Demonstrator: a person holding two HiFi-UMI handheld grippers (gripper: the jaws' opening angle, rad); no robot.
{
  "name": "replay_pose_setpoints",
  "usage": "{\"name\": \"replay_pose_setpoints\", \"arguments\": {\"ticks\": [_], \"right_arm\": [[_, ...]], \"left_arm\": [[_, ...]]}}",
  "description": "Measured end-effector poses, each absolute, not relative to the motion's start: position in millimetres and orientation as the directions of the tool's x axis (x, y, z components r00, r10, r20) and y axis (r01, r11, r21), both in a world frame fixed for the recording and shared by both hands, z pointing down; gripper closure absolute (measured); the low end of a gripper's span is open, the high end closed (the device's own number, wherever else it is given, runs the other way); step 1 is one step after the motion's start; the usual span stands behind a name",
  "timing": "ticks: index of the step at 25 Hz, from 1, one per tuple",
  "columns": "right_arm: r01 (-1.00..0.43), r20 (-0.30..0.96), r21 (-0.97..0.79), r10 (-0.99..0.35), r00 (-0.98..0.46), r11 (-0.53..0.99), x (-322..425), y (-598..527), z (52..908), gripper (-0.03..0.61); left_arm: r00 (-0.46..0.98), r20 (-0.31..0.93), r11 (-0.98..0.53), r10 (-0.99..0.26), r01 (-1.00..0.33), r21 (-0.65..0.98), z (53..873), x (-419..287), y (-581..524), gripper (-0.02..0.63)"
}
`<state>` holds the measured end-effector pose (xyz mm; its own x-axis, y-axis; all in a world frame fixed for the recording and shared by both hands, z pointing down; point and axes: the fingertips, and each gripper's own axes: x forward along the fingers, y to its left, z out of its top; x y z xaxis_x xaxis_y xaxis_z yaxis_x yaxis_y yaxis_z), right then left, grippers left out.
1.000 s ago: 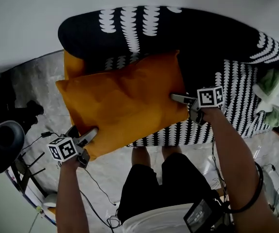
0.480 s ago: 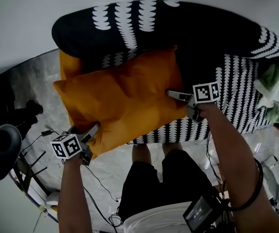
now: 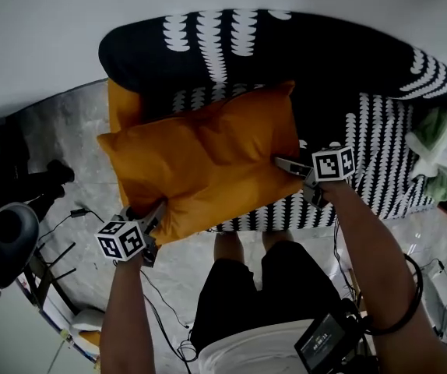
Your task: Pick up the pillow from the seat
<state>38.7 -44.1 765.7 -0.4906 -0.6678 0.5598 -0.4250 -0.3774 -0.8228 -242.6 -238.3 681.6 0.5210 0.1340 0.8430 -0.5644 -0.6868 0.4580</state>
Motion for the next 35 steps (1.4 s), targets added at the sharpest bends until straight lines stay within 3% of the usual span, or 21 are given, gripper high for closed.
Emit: {"name": "replay_pose_setpoints", "arguments": {"ticks": [20, 35], "right_arm": [[-0.441, 0.56, -0.822, -0.657, -0.505, -0.361, -13, 28, 697, 0.296], [-0.596, 0.474, -0.783, -0.791, -0.386, -0.178, 68, -46, 583, 0.296]], "left_arm": [[0.541, 0.828, -0.67, 0.15, -0.56, 0.488, 613, -299, -154, 0.343], [0.677, 0.736, -0.779, -0.008, -0.466, 0.42, 512, -228, -217, 0.342]]}}
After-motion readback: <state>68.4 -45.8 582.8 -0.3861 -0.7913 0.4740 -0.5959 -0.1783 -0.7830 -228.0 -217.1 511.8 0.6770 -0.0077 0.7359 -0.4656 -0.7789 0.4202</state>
